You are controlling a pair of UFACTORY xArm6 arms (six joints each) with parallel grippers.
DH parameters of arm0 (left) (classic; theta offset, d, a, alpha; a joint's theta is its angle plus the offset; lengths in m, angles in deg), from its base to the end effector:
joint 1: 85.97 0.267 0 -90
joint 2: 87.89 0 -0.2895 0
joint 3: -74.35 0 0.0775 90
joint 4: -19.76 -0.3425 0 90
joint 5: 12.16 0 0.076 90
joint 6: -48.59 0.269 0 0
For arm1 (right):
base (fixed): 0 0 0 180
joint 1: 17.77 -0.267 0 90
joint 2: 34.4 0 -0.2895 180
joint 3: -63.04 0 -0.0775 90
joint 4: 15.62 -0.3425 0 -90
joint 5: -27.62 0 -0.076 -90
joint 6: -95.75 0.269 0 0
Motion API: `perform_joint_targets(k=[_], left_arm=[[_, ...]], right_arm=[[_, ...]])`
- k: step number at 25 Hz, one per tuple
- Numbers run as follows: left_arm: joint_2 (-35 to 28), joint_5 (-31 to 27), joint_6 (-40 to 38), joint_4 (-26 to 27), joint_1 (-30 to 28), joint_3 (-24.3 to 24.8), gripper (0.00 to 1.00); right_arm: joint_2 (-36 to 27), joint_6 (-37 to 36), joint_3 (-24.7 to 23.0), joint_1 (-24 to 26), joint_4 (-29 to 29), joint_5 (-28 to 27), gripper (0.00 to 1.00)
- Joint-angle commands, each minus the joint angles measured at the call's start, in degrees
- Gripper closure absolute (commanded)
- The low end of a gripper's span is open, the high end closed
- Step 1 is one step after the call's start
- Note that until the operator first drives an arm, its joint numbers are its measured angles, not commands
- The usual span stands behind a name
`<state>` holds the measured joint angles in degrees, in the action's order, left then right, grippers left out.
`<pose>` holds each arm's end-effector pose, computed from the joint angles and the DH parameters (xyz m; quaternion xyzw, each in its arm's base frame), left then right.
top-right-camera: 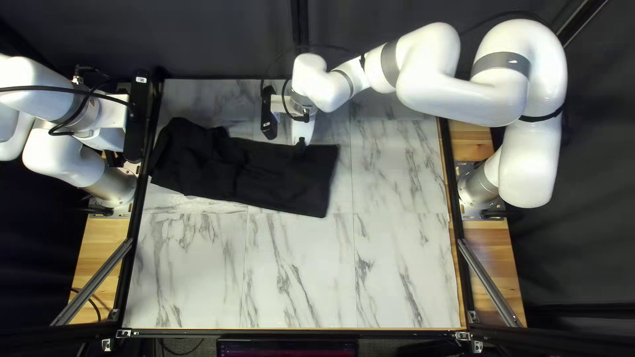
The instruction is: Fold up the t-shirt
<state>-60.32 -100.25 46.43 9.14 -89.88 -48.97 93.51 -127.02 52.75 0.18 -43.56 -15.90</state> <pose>0.1900 0.0362 0.2605 -0.9934 0.0121 -0.0713 0.0888 0.5355 -0.1094 0.0307 -0.9858 -0.0351 -0.0701 0.1485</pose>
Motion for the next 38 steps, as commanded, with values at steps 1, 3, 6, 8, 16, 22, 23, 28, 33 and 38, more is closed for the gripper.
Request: perform_joint_targets(k=[1,3,6,8,16,22,23,28,33,38], left_arm=[[0.0,0.0,0.0,0.0,0.0,0.0,0.0],[0.0,0.0,0.0,0.0,0.0,0.0,0.0],[0.0,0.0,0.0,0.0,0.0,0.0,0.0],[0.0,0.0,0.0,0.0,0.0,0.0,0.0],[0.0,0.0,0.0,0.0,0.0,0.0,0.0],[0.0,0.0,0.0,0.0,0.0,0.0,0.0],[0.0,0.0,0.0,0.0,0.0,0.0,0.0],[0.0,0.0,0.0,0.0,0.0,0.0,0.0],[0.0,0.0,0.0,0.0,0.0,0.0,0.0],[0.0,0.0,0.0,0.0,0.0,0.0,0.0]], right_arm=[[-0.11,1.19,-0.16,-0.16,0.78,-0.07,0.99],[-0.77,1.72,-0.91,-0.24,0.91,0.17,1.0],[-1.32,2.35,-1.42,-0.25,1.13,0.2,1.0],[-1.66,2.93,-1.6,-0.38,1.31,0.21,1.0],[-3.87,6.38,-0.95,-1.85,3.03,-0.08,1.0],[-5.0,7.94,0.66,-3.47,3.8,0.43,1.0],[-4.77,8.26,1.29,-3.74,4.08,0.51,1.0],[-3.36,8.89,3.92,-4.54,4.99,0.88,1.0],[-0.73,8.61,7.81,-4.38,5.56,0.46,1.0],[1.33,8.05,10.97,-4.42,5.62,0.35,1.0]])
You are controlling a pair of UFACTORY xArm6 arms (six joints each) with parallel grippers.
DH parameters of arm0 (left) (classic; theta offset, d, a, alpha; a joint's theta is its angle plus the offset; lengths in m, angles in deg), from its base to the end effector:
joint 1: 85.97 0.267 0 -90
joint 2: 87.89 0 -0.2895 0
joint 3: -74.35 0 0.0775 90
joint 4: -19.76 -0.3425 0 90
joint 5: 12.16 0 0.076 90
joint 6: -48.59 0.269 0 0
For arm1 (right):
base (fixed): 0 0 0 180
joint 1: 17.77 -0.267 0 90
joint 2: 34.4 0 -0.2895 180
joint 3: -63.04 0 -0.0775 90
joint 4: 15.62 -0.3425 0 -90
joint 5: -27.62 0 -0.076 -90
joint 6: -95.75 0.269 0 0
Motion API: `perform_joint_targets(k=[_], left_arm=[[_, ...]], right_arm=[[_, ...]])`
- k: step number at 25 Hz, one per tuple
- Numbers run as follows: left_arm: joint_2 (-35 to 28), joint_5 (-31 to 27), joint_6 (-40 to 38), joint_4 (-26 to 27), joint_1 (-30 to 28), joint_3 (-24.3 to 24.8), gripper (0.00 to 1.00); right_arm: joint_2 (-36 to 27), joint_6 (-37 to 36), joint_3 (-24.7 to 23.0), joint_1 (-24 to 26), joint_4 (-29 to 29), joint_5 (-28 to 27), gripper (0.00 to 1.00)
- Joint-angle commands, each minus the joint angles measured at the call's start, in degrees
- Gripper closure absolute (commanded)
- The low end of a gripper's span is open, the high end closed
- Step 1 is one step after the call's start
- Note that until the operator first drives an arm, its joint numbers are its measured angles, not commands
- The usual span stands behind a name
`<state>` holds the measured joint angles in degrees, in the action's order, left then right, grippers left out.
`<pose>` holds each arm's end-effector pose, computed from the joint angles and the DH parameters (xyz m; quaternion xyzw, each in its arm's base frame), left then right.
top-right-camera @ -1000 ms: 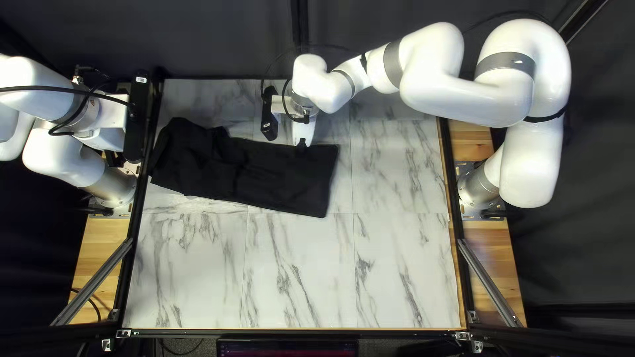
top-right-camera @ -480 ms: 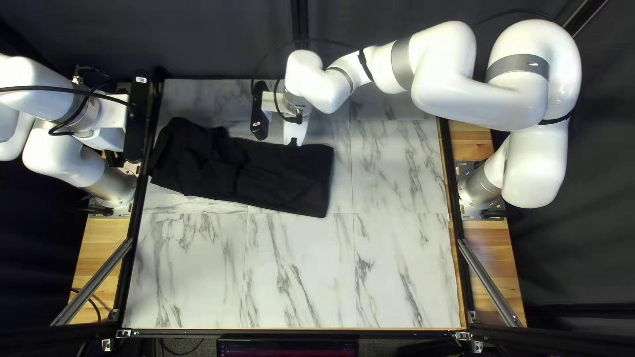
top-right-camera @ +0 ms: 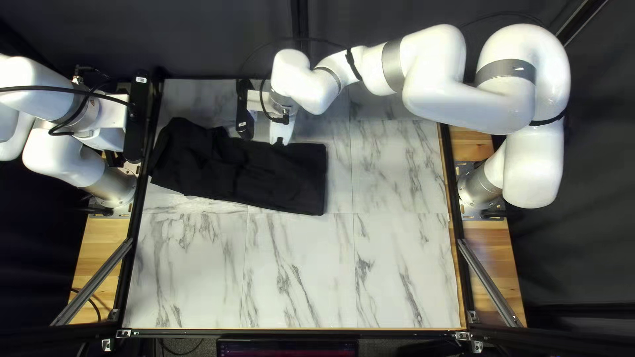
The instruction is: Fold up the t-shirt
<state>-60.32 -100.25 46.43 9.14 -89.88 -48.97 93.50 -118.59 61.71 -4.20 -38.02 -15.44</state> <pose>0.1900 0.0362 0.2605 -0.9934 0.0121 -0.0713 0.0888 0.6041 -0.0956 0.0900 -0.9866 -0.0459 -0.1179 0.1029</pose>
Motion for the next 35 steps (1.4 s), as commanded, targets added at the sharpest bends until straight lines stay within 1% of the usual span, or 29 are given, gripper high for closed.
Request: perform_joint_targets(k=[1,6,10,12,15,18,19,20,21,22,23,26,27,28,30,31,32,33,35], left_arm=[[0.0,0.0,0.0,0.0,0.0,0.0,0.0],[0.0,0.0,0.0,0.0,0.0,0.0,0.0],[0.0,0.0,0.0,0.0,0.0,0.0,0.0],[0.0,0.0,0.0,0.0,0.0,0.0,0.0],[0.0,0.0,0.0,0.0,0.0,0.0,0.0],[0.0,0.0,0.0,0.0,0.0,0.0,0.0],[0.0,0.0,0.0,0.0,0.0,0.0,0.0],[0.0,0.0,0.0,0.0,0.0,0.0,0.0],[0.0,0.0,0.0,0.0,0.0,0.0,0.0],[0.0,0.0,0.0,0.0,0.0,0.0,0.0],[0.0,0.0,0.0,0.0,0.0,0.0,0.0],[0.0,0.0,0.0,0.0,0.0,0.0,0.0],[0.0,0.0,0.0,0.0,0.0,0.0,0.0],[0.0,0.0,0.0,0.0,0.0,0.0,0.0],[0.0,0.0,0.0,0.0,0.0,0.0,0.0],[0.0,0.0,0.0,0.0,0.0,0.0,0.0],[0.0,0.0,0.0,0.0,0.0,0.0,0.0],[0.0,0.0,0.0,0.0,0.0,0.0,0.0],[0.0,0.0,0.0,0.0,0.0,0.0,0.0]], right_arm=[[1.62,-0.5,2.37,-0.1,0.01,-0.05,1.0],[4.89,-2.33,5.34,-0.29,-1.05,0.61,1.0],[10.75,-4.95,10.88,0.22,-2.25,-0.23,1.0],[12.38,-5.61,12.89,0.41,-2.42,-1.04,1.0],[13.36,-6.07,14.26,0.53,-2.45,-1.71,1.0],[13.32,-6.19,14.13,0.53,-2.32,-1.8,1.0],[13.65,-5.86,14.48,0.36,-1.98,-2.07,0.93],[13.81,-5.69,14.68,0.3,-1.77,-2.23,0.73],[13.9,-5.61,14.76,0.23,-1.7,-2.29,0.29],[14.02,-5.43,14.94,0.14,-1.55,-2.44,0.18],[14.02,-5.37,14.94,0.12,-1.49,-2.51,0.0],[11.67,-4.41,12.75,-0.05,-0.91,-2.4,0.0],[9.1,-3.46,10.26,-0.2,-0.43,-1.97,0.0],[8.16,-3.03,9.32,-0.29,-0.23,-1.69,0.0],[2.81,0.27,4.09,-1.06,1.43,-0.52,0.0],[1.24,1.51,2.54,-1.41,2.02,-0.13,0.0],[-1.59,4.57,-0.25,-2.29,3.57,0.57,0.0],[-2.8,6.28,-1.47,-2.83,4.41,0.94,0.0],[-6.2,13.37,-5.2,-5.37,7.75,2.55,0.0]])
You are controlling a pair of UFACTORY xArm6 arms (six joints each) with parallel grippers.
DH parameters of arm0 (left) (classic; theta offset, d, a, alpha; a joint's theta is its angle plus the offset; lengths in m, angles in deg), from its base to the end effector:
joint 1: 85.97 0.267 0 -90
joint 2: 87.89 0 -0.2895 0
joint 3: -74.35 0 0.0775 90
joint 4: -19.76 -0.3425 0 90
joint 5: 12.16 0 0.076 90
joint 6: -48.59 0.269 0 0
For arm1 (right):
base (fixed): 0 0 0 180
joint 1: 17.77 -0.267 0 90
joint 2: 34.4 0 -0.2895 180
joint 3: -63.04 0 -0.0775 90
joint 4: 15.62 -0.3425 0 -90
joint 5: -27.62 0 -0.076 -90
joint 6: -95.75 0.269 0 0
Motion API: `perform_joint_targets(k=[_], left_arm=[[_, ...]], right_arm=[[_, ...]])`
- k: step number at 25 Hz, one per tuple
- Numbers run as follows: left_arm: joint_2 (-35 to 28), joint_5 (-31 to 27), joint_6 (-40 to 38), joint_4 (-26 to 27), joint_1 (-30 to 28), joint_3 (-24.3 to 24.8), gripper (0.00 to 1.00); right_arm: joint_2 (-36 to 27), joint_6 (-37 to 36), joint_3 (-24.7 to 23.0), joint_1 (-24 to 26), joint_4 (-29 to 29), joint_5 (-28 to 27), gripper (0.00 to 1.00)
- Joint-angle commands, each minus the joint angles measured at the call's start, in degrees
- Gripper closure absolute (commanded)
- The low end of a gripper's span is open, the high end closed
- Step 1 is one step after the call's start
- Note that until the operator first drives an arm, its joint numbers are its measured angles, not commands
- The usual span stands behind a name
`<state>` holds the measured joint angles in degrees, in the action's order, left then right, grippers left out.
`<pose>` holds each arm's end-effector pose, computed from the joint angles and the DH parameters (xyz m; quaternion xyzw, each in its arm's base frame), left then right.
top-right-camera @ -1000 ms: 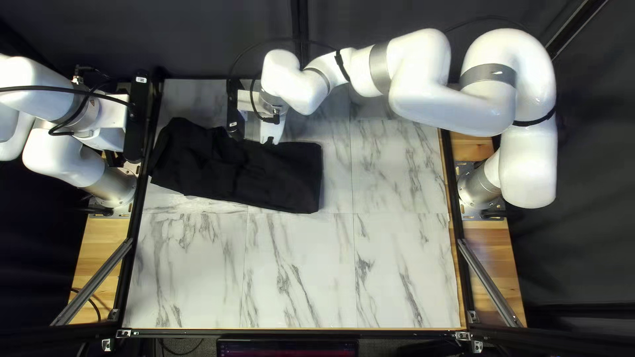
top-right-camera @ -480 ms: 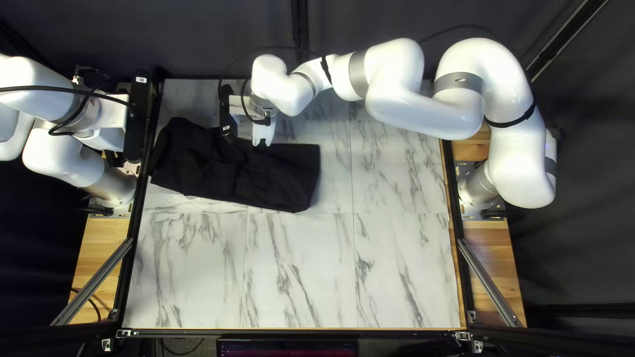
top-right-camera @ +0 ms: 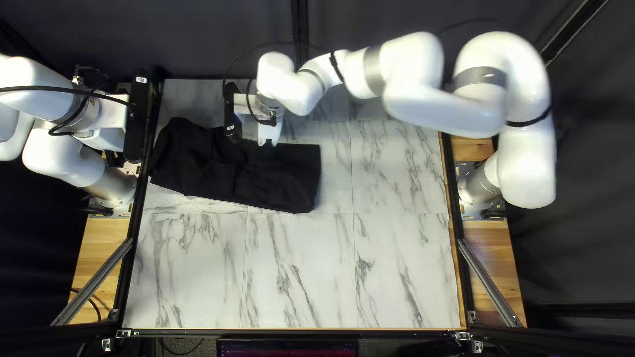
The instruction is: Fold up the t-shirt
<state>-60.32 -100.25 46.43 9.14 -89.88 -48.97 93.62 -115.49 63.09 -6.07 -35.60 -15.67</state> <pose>0.1900 0.0362 0.2605 -0.9934 0.0121 -0.0713 0.0888 0.6129 -0.0819 0.0972 -0.9876 -0.0515 -0.1168 0.0919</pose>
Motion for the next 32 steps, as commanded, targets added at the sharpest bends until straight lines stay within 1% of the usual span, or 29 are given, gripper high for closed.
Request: perform_joint_targets(k=[1,2,3,4,5,6,7,8,9,11,12,20,21,22,24,28,32], left_arm=[[0.0,0.0,0.0,0.0,0.0,0.0,0.0],[0.0,0.0,0.0,0.0,0.0,0.0,0.0],[0.0,0.0,0.0,0.0,0.0,0.0,0.0],[0.0,0.0,0.0,0.0,0.0,0.0,0.0],[0.0,0.0,0.0,0.0,0.0,0.0,0.0],[0.0,0.0,0.0,0.0,0.0,0.0,0.0],[0.0,0.0,0.0,0.0,0.0,0.0,0.0],[0.0,0.0,0.0,0.0,0.0,0.0,0.0],[0.0,0.0,0.0,0.0,0.0,0.0,0.0],[0.0,0.0,0.0,0.0,0.0,0.0,0.0],[0.0,0.0,0.0,0.0,0.0,0.0,0.0],[0.0,0.0,0.0,0.0,0.0,0.0,0.0],[0.0,0.0,0.0,0.0,0.0,0.0,0.0],[0.0,0.0,0.0,0.0,0.0,0.0,0.0],[0.0,0.0,0.0,0.0,0.0,0.0,0.0],[0.0,0.0,0.0,0.0,0.0,0.0,0.0],[0.0,0.0,0.0,0.0,0.0,0.0,0.0]], right_arm=[[-6.78,12.16,-7.14,-4.07,6.28,3.12,0.0],[-7.51,17.25,-8.15,-5.76,8.76,3.84,0.0],[-7.62,19.21,-8.31,-6.27,9.8,3.97,0.0],[-7.35,25.04,-8.33,-7.95,12.7,4.16,0.0],[-6.73,29.79,-7.84,-9.16,15.2,3.91,0.0],[-6.04,33.06,-7.19,-9.96,16.91,3.56,0.0],[-4.4,39.91,-5.41,-11.56,20.55,2.2,0.0],[-3.73,42.71,-4.52,-12.12,22.02,1.32,0.0],[-1.72,50.36,-1.92,-13.87,25.74,-0.98,0.0],[0.32,59.18,1.16,-15.71,30.16,-4.23,0.0],[1.02,65.74,2.67,-16.98,34.17,-6.73,0.0],[1.02,65.74,2.67,-16.98,34.17,-6.73,0.0],[0.42,64.39,1.37,-16.77,33.74,-5.71,0.0],[-0.26,59.93,-0.43,-16.19,31.52,-3.78,0.0],[0.57,55.06,-0.73,-15.97,29.28,-2.93,0.0],[3.66,50.01,2.59,-16.44,28.01,-6.05,0.0],[7.27,47.65,7.42,-17.79,29.41,-10.73,0.0]])
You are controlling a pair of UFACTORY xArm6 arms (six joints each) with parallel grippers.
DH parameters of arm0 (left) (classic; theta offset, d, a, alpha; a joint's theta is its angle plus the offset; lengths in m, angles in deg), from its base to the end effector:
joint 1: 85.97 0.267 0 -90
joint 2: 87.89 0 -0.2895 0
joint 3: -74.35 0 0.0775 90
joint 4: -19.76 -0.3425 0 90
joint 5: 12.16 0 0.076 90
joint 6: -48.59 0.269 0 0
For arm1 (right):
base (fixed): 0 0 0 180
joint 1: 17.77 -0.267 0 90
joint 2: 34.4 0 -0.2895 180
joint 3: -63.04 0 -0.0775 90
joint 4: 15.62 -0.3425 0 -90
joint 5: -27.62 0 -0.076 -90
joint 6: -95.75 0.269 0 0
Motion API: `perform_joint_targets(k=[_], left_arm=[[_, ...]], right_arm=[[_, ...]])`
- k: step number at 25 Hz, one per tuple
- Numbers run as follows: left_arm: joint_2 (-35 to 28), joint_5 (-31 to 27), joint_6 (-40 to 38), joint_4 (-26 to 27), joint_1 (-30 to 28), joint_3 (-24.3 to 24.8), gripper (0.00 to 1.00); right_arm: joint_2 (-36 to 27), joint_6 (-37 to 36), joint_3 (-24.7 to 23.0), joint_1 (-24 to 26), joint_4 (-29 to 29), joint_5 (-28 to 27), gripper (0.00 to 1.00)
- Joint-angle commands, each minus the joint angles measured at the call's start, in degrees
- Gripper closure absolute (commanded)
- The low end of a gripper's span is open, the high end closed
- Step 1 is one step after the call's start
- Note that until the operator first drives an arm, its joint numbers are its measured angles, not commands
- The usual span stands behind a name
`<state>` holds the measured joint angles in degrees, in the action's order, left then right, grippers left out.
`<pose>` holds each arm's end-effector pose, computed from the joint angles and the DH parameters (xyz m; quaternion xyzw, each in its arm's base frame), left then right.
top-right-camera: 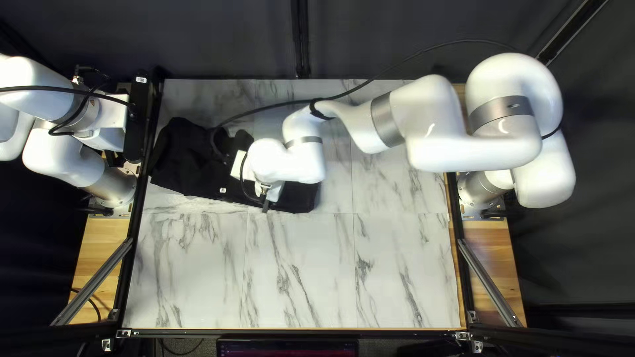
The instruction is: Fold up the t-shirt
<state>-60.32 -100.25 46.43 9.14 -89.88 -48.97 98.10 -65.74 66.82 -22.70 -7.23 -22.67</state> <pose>0.1900 0.0362 0.2605 -0.9934 0.0121 -0.0713 0.0888 0.5928 0.0279 0.0603 0.9958 -0.0720 0.0199 0.0537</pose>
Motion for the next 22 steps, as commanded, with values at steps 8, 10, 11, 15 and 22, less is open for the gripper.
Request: perform_joint_targets(k=[8,10,11,15,22], left_arm=[[0.0,0.0,0.0,0.0,0.0,0.0,0.0],[0.0,0.0,0.0,0.0,0.0,0.0,0.0],[0.0,0.0,0.0,0.0,0.0,0.0,0.0],[0.0,0.0,0.0,0.0,0.0,0.0,0.0],[0.0,0.0,0.0,0.0,0.0,0.0,0.0]], right_arm=[[3.44,1.56,5.47,-1.68,4.03,-7.35,0.0],[2.9,0.26,3.73,-0.94,3.66,-5.07,0.0],[2.83,-0.35,3.53,-0.78,3.62,-4.84,0.0],[3.76,-3.47,4.06,-0.75,4.37,-5.59,0.0],[7.53,-9.61,10.44,-2.48,6.16,-10.72,0.0]])
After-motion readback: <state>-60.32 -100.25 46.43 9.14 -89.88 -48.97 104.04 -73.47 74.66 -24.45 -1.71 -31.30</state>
